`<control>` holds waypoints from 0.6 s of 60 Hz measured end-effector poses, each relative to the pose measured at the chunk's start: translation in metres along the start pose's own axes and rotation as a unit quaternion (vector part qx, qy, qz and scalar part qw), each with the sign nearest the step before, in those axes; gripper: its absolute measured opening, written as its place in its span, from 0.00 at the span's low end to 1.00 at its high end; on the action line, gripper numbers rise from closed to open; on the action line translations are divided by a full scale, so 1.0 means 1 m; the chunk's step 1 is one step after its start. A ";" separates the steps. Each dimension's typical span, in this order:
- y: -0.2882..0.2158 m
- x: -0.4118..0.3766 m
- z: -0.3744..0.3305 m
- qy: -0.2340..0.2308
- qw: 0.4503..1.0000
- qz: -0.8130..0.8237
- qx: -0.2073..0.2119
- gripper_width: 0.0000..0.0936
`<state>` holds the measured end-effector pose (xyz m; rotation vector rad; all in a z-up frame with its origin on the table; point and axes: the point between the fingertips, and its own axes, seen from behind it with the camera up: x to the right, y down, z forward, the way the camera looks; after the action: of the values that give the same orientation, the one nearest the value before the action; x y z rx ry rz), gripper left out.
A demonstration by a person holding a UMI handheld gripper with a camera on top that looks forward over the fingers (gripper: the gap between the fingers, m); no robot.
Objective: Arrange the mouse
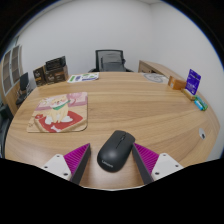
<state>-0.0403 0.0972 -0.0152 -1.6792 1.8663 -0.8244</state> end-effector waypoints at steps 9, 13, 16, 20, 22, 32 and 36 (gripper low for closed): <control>-0.009 -0.006 0.010 -0.007 1.000 -0.001 0.002 0.93; -0.013 -0.010 0.014 -0.012 1.000 -0.003 0.004 0.91; -0.015 -0.012 0.017 -0.014 1.000 -0.003 0.004 0.88; -0.017 -0.013 0.019 -0.018 1.000 -0.006 0.004 0.82; -0.018 -0.014 0.020 -0.021 1.000 -0.007 0.004 0.79; -0.020 -0.017 0.024 -0.032 0.999 -0.017 0.007 0.64; -0.021 -0.018 0.025 -0.039 0.999 -0.021 0.008 0.54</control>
<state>-0.0058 0.1114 -0.0182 -1.7201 1.7729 -0.7769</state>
